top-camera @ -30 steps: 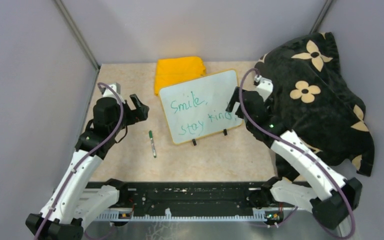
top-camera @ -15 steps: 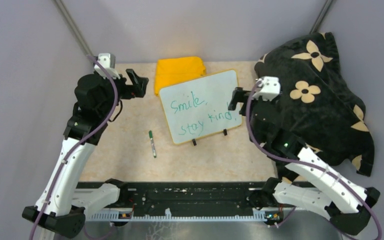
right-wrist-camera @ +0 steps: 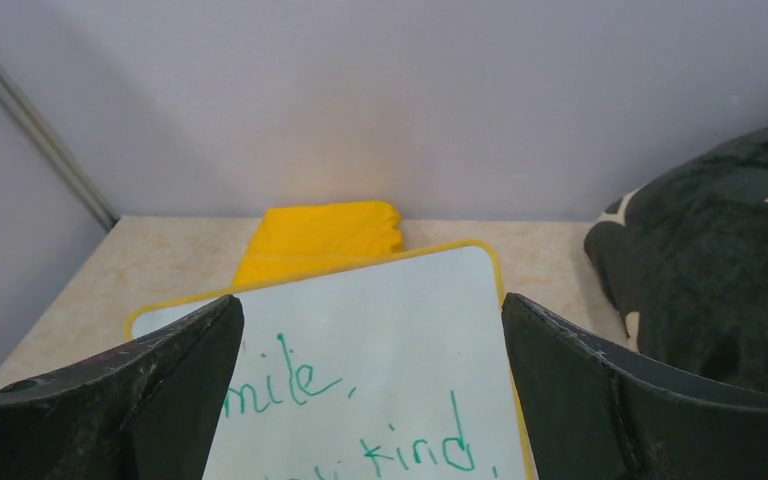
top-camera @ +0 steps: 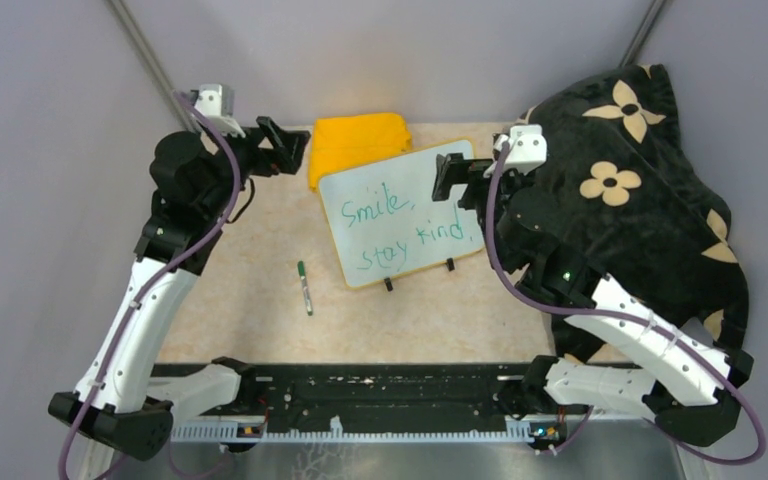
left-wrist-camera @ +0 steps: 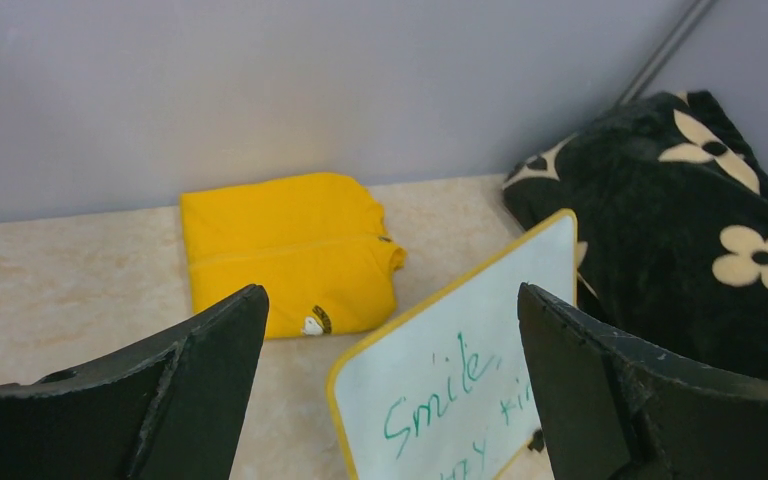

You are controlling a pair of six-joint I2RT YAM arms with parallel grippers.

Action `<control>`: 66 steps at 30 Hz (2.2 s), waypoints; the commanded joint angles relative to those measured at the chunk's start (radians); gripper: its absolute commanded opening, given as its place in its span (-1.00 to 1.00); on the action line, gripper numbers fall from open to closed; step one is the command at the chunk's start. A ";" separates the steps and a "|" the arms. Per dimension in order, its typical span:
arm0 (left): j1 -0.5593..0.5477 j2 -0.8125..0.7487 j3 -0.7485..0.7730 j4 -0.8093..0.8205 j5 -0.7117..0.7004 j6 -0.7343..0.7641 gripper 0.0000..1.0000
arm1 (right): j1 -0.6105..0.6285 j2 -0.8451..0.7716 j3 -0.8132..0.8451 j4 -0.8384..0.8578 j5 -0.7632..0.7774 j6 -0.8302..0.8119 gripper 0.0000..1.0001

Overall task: Write a sentence on the whiteboard
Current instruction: Reset both arms

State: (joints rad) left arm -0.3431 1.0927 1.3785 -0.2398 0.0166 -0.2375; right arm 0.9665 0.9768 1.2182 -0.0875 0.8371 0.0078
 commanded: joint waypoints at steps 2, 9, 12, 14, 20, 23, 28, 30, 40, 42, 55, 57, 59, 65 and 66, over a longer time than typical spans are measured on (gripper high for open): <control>-0.007 -0.038 -0.112 0.072 0.144 -0.033 0.98 | 0.006 -0.054 -0.034 0.022 -0.107 0.114 0.97; -0.021 -0.149 -0.169 0.062 0.062 0.004 0.98 | 0.007 -0.142 -0.102 0.013 -0.144 0.051 0.97; -0.022 -0.168 -0.120 0.018 0.070 0.045 0.98 | 0.035 -0.138 -0.063 -0.053 -0.149 0.033 0.97; -0.021 -0.173 -0.100 -0.006 0.101 0.077 0.98 | 0.098 -0.118 -0.057 -0.041 -0.014 -0.020 0.97; -0.022 -0.158 -0.089 -0.080 0.098 0.089 0.98 | 0.176 -0.101 -0.120 0.040 0.196 -0.101 0.97; -0.021 -0.145 -0.043 -0.125 0.097 0.087 0.98 | 0.177 -0.148 -0.163 0.080 0.119 -0.079 0.97; -0.023 -0.109 0.141 -0.159 0.106 0.076 0.98 | 0.176 -0.192 -0.111 0.135 -0.016 -0.091 0.97; -0.023 -0.075 0.243 -0.175 0.127 0.071 0.98 | 0.177 -0.176 -0.048 0.136 -0.032 -0.125 0.97; -0.028 0.037 0.479 -0.136 0.183 0.019 0.98 | 0.177 -0.053 0.194 0.204 -0.114 -0.246 0.97; -0.028 0.031 0.465 -0.130 0.187 0.013 0.98 | 0.176 -0.055 0.174 0.229 -0.120 -0.249 0.97; -0.028 -0.070 0.242 -0.089 0.132 0.006 0.98 | 0.176 -0.154 -0.090 0.312 -0.050 -0.245 0.97; -0.028 -0.076 0.223 -0.089 0.131 0.004 0.98 | 0.177 -0.165 -0.104 0.309 -0.040 -0.246 0.97; -0.028 -0.082 0.206 -0.088 0.131 0.004 0.98 | 0.176 -0.173 -0.111 0.308 -0.033 -0.247 0.97; -0.028 -0.088 0.186 -0.089 0.139 -0.002 0.98 | 0.176 -0.182 -0.109 0.302 -0.027 -0.256 0.97; -0.028 -0.090 0.186 -0.089 0.141 -0.002 0.98 | 0.176 -0.184 -0.111 0.303 -0.027 -0.258 0.97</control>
State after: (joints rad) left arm -0.3649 1.0142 1.5692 -0.3588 0.1574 -0.2298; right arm 1.1362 0.8089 1.0973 0.1753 0.7959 -0.2344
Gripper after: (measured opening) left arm 0.989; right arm 0.985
